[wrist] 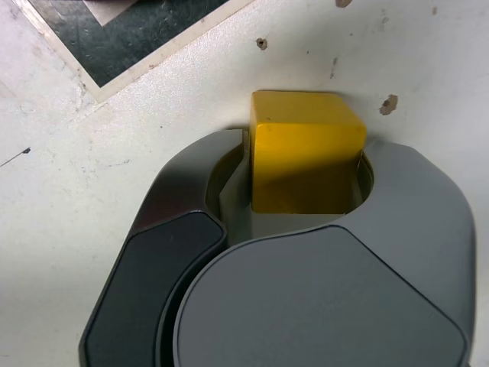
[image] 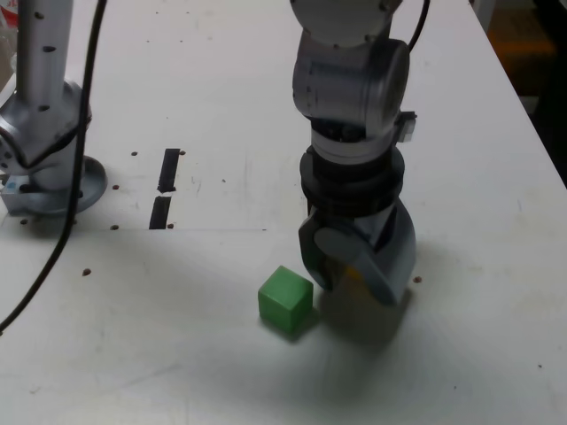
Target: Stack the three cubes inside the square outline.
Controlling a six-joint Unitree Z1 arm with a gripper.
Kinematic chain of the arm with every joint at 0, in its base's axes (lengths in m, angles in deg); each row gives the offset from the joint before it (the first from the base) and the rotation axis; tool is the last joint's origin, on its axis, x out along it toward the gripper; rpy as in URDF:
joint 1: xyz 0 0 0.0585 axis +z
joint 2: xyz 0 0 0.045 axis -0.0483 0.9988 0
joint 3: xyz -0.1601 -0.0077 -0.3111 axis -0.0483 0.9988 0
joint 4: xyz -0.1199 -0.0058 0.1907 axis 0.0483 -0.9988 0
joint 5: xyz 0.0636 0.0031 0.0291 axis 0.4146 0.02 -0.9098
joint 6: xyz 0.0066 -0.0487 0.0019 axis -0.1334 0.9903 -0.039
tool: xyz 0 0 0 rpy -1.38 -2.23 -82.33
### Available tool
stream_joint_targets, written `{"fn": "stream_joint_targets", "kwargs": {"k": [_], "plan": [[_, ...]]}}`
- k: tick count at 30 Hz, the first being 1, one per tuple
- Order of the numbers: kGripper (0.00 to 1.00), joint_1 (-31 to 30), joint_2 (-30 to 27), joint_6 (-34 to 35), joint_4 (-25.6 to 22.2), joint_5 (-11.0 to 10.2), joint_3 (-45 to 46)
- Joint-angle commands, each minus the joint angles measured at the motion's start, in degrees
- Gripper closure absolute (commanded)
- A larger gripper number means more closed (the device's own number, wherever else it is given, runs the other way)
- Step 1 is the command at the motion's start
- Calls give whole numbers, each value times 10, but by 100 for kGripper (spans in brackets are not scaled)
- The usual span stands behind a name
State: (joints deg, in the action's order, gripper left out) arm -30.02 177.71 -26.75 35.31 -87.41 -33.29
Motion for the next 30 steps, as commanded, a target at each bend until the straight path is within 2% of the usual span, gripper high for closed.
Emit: {"fn": "stream_joint_targets", "kwargs": {"k": [1, 6, 14, 18, 21, 26, 30], "plan": [[83, -1, -13, 1, -4, -4, -3], [83, -1, -33, 4, -44, -18, -20], [83, 3, -56, 8, -153, -45, -85], [83, 17, -62, 8, -199, -49, -116], [83, 42, -66, 5, -219, -43, -128], [83, 83, -70, -8, -220, -18, -119], [83, 106, -71, -23, -216, -6, -112]]}}
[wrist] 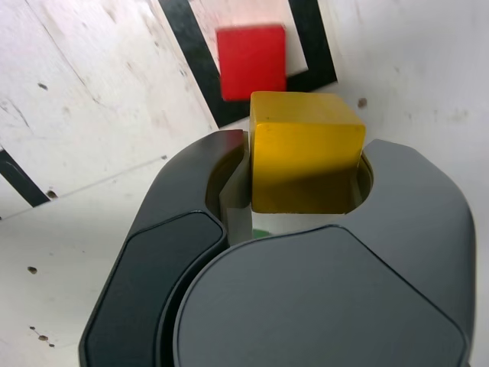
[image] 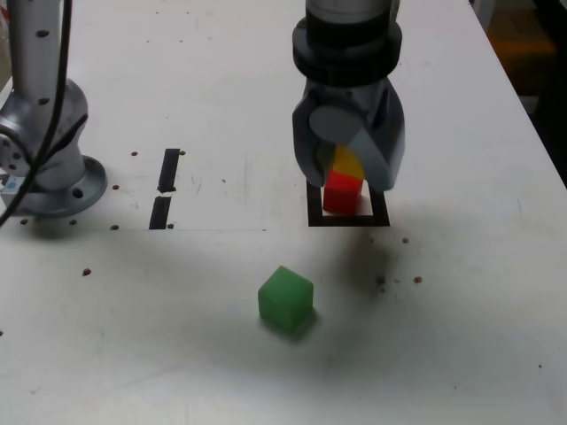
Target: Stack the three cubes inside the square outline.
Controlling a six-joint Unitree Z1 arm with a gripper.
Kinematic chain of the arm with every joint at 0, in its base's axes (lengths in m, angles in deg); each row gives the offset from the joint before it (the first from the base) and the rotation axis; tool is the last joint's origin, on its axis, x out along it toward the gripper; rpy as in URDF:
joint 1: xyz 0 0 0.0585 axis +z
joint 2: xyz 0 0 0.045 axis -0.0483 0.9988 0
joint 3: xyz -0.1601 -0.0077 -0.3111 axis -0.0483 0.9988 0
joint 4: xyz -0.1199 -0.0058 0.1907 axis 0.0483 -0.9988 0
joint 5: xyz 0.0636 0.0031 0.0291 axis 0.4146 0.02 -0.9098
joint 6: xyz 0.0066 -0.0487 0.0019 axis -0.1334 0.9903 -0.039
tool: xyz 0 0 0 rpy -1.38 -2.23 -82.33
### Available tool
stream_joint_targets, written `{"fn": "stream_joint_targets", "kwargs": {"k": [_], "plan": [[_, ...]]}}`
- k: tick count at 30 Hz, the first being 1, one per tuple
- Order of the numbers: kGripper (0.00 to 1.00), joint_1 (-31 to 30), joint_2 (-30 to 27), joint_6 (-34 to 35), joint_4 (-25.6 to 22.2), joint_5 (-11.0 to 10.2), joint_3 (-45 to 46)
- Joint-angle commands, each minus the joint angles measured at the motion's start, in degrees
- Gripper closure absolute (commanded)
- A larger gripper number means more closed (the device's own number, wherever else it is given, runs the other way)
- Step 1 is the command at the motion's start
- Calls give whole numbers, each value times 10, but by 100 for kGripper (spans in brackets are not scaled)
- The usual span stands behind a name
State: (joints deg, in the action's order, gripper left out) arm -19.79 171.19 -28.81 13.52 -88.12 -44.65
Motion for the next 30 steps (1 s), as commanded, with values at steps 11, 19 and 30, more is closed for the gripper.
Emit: {"fn": "stream_joint_targets", "kwargs": {"k": [11, 19, 30], "plan": [[82, 32, -6, -28, 46, 16, 40], [80, 49, -7, -43, 65, 17, 58], [80, 67, -7, -57, 86, 18, 80]]}}
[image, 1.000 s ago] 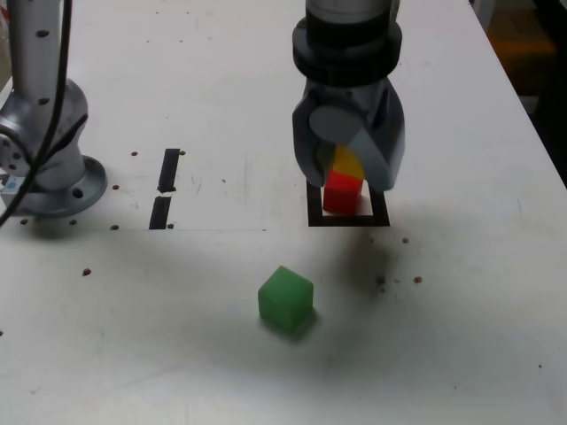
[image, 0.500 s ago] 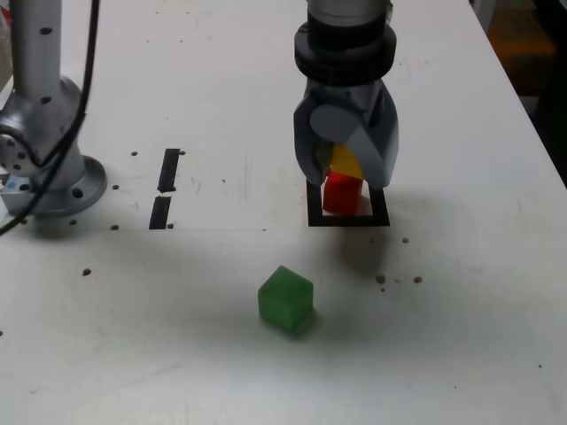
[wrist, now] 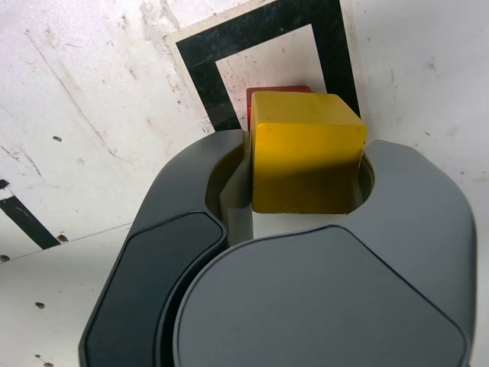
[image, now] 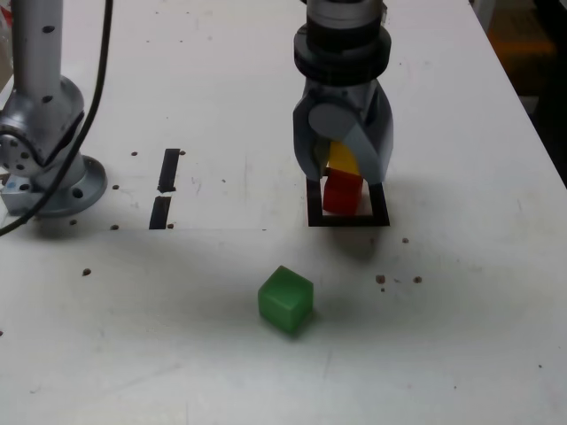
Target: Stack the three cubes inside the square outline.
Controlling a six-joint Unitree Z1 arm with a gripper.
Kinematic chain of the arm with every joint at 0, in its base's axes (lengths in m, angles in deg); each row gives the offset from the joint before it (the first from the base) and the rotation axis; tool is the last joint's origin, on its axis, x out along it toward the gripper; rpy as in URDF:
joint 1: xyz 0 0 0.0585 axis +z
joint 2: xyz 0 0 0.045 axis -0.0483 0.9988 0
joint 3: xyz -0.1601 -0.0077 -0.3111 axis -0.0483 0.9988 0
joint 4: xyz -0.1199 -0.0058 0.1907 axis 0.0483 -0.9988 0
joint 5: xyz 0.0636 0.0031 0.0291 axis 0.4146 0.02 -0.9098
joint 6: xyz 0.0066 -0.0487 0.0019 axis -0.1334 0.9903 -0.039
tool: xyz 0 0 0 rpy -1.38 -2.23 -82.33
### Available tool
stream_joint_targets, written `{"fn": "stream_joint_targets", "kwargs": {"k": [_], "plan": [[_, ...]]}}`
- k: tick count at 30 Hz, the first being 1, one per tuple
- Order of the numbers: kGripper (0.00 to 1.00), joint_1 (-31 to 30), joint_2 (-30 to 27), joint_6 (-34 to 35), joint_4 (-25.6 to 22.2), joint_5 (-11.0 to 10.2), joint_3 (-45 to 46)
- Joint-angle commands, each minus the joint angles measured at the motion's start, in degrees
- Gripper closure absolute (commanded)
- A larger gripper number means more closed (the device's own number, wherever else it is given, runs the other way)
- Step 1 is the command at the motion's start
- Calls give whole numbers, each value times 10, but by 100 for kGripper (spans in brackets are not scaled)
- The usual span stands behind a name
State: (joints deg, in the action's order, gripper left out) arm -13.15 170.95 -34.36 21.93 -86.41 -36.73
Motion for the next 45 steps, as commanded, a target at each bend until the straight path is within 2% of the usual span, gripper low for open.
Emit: {"fn": "stream_joint_targets", "kwargs": {"k": [1, 9, 36, 41, 45], "plan": [[80, 1, -4, -2, 5, 2, 3], [78, 3, -3, -7, 19, 4, 11], [68, 9, 2, -10, 21, 2, 22], [61, 9, 3, -10, 16, 8, 25], [50, 9, 3, -10, 12, 14, 26]]}}
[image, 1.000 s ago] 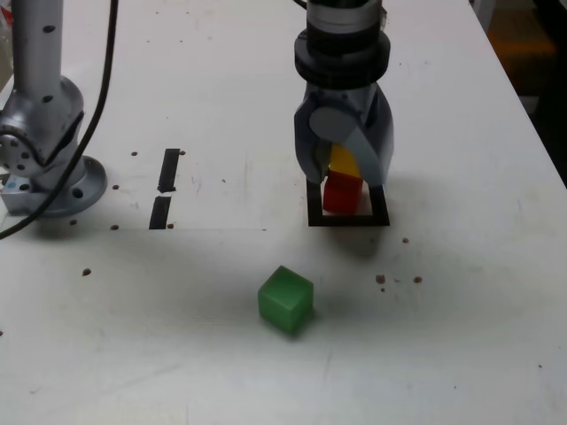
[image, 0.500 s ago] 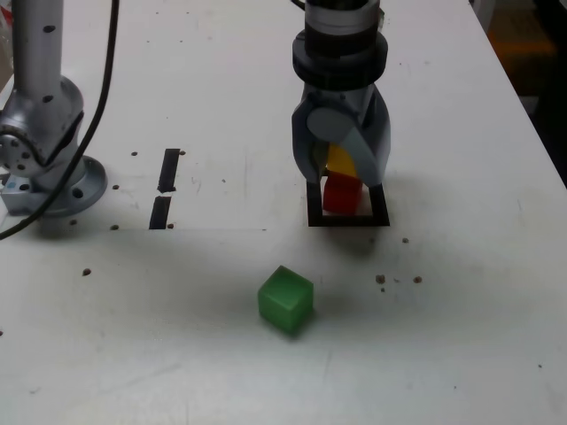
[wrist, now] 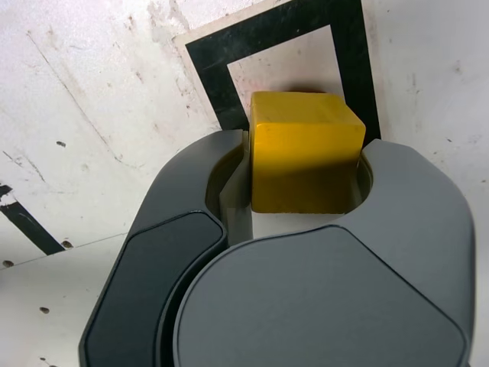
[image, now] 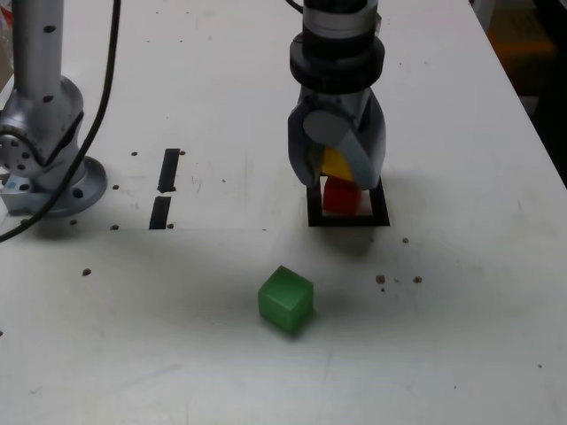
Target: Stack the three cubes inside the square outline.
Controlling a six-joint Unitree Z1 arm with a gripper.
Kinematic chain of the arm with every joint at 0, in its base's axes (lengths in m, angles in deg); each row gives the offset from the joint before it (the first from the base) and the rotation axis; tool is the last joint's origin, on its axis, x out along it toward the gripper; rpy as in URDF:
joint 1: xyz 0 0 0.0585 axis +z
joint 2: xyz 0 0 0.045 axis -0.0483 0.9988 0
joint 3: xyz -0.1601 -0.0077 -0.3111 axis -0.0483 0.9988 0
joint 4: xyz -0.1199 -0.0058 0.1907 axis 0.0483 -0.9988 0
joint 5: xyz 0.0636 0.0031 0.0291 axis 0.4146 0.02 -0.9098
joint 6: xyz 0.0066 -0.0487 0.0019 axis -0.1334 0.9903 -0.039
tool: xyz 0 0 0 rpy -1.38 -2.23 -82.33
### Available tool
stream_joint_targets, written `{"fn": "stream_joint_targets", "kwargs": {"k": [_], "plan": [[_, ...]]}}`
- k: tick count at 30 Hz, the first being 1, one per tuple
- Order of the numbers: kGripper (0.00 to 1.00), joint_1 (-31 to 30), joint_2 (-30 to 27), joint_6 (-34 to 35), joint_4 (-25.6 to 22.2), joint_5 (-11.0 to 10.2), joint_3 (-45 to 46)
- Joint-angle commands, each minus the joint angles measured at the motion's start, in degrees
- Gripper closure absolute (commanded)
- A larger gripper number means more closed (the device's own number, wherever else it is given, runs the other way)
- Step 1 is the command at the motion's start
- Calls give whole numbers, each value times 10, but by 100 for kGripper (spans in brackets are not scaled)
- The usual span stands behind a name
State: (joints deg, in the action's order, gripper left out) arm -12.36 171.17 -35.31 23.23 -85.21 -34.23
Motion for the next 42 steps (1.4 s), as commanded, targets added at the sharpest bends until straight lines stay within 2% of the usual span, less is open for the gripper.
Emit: {"fn": "stream_joint_targets", "kwargs": {"k": [1, 7, 10, 18, 24, 30, 35, 42], "plan": [[48, 1, 1, -1, -2, 3, 2], [23, 1, 0, -15, 6, 9, 1], [18, 1, 0, -20, 11, 10, 1], [14, 1, -3, -21, 13, 5, 2], [13, 1, -43, -3, -20, -33, 2], [13, -4, -99, 8, -77, -56, -1], [13, -34, -130, 9, -97, -53, -1], [13, -125, -137, 9, -96, -36, 0]]}}
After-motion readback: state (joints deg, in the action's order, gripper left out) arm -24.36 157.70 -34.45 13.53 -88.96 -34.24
